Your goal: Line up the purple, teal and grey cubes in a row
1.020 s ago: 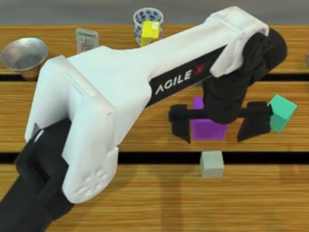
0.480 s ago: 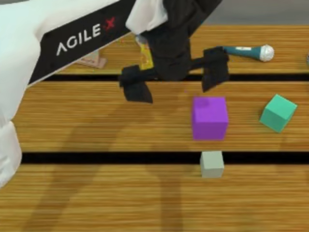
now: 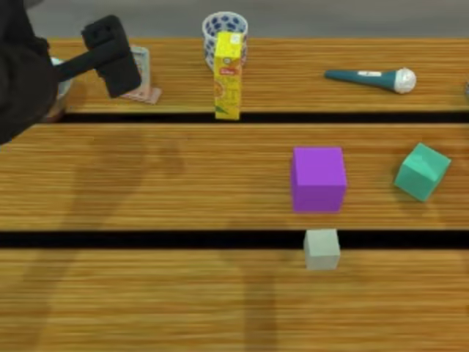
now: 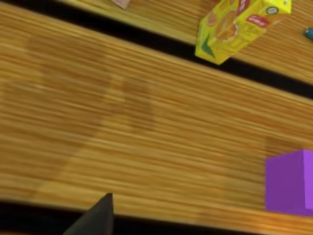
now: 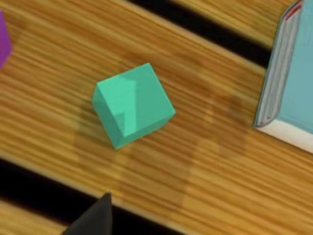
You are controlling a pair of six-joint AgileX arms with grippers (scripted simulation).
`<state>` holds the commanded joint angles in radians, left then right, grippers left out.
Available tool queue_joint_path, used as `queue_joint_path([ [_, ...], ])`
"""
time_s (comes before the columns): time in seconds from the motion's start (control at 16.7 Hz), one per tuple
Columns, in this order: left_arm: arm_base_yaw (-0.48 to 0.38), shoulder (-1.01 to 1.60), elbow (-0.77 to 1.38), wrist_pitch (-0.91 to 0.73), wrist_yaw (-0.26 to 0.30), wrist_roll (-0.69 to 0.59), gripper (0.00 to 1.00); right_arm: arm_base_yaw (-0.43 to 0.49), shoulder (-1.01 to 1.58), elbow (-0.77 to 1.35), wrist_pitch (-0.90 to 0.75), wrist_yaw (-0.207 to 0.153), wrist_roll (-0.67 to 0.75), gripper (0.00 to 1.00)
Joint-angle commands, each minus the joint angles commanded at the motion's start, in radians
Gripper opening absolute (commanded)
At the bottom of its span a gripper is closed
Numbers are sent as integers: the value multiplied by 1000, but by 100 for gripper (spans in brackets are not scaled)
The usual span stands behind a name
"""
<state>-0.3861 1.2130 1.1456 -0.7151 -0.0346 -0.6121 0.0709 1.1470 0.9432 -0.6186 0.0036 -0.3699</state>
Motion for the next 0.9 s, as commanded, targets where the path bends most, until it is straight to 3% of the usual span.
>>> queue_joint_path([
  [0.48, 285, -818, -788, 458, 14, 375, 100, 46, 754, 575, -387, 0, -230, 100],
  [0.9, 400, -1192, -1129, 701, 33, 598, 100, 68, 1065, 873, -548, 0, -338, 100],
])
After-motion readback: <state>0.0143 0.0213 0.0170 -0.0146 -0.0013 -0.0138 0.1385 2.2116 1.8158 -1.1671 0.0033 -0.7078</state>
